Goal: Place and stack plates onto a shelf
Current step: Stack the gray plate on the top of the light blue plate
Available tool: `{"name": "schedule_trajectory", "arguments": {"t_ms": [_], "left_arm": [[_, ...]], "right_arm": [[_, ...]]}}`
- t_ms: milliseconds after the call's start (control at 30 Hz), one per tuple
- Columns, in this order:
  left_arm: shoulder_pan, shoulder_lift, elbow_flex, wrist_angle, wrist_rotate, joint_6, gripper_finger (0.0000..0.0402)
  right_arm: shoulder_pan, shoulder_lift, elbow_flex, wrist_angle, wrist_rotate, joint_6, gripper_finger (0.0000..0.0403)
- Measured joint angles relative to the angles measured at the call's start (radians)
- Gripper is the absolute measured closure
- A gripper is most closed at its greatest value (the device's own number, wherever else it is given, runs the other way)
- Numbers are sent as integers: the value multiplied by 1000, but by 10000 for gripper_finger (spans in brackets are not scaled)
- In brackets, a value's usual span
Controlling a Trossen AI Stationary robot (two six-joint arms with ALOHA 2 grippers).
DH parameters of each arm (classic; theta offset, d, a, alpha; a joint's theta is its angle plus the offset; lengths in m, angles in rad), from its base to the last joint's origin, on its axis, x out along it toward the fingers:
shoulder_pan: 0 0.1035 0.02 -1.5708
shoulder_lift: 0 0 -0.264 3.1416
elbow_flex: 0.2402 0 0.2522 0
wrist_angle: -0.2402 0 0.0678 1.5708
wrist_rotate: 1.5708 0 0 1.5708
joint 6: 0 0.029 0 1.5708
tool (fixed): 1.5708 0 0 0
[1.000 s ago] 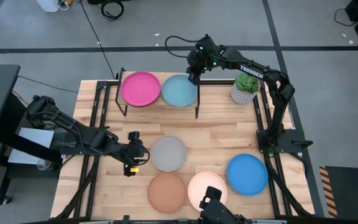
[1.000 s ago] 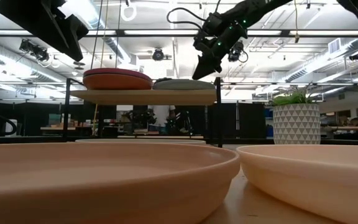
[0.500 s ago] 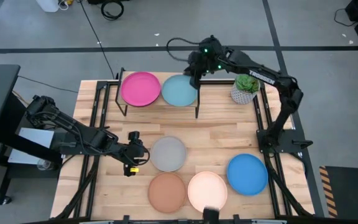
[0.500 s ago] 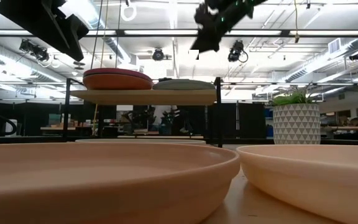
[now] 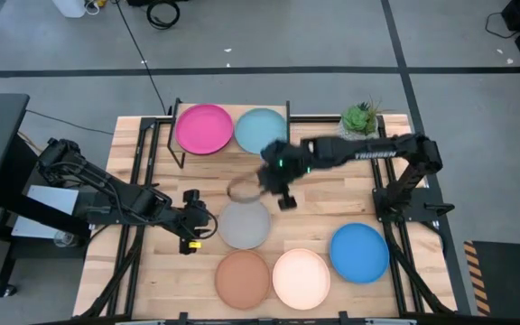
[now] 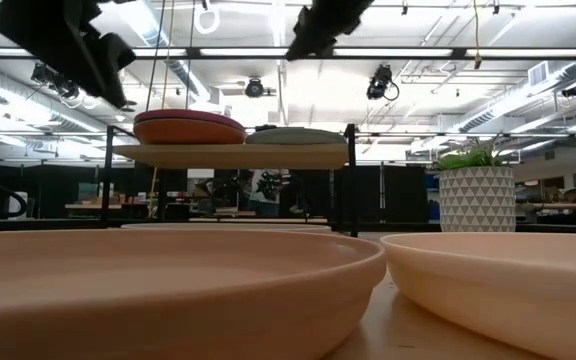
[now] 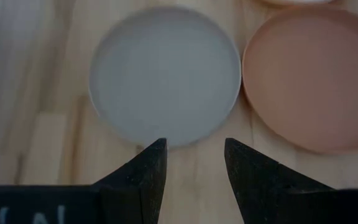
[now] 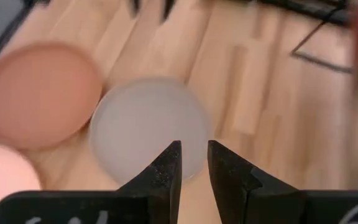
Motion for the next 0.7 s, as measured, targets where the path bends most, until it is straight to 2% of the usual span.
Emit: {"name": "schedule_trajectory", "arguments": {"t_ms": [100,367,567,700], "left_arm": [[0,0,0,-49,34,-42,233],[-1,0,0,-70,39,-61,233],[0,0,0,-64,11,-46,233],[2,0,0,-50,-4,-45,233]], "right_arm": [[66,0,-93,74,68,-6,318],[158,0,-318,271,91,-35,316],[230,52,-375,316,123,-9,309],[272,125,-368,317,195,-33,303]]}}
